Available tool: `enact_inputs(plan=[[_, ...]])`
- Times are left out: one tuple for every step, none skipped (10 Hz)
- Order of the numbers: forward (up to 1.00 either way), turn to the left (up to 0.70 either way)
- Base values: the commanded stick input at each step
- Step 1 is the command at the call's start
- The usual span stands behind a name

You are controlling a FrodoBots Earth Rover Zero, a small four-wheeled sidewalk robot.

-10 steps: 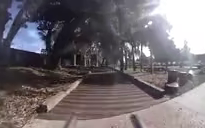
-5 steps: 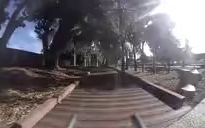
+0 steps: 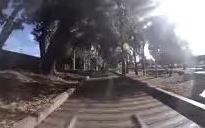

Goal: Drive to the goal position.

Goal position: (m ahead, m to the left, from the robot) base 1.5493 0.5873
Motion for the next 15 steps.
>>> enact_inputs(plan=[[1.00,0.00],[1.00,0.00],[1.00,0.00],[1.00,0.00],[1.00,0.00],[1.00,0.00],[1.00,0.00],[1.00,0.00],[1.00,0.00],[1.00,0.00],[1.00,0.00],[1.00,0.00],[1.00,0.00],[1.00,0.00],[1.00,0.00]])
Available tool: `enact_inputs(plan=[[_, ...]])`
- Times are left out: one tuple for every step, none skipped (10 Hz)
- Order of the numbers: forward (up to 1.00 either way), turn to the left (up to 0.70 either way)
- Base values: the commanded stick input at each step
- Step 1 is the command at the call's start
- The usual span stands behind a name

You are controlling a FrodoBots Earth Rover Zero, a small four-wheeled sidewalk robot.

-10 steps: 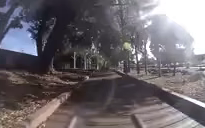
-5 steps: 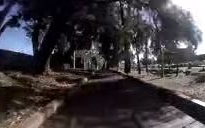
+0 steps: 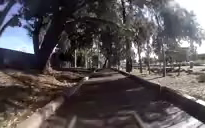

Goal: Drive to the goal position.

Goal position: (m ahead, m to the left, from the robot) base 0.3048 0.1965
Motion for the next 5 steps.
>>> enact_inputs(plan=[[1.00,0.00],[1.00,0.00],[1.00,0.00],[1.00,0.00],[1.00,0.00]])
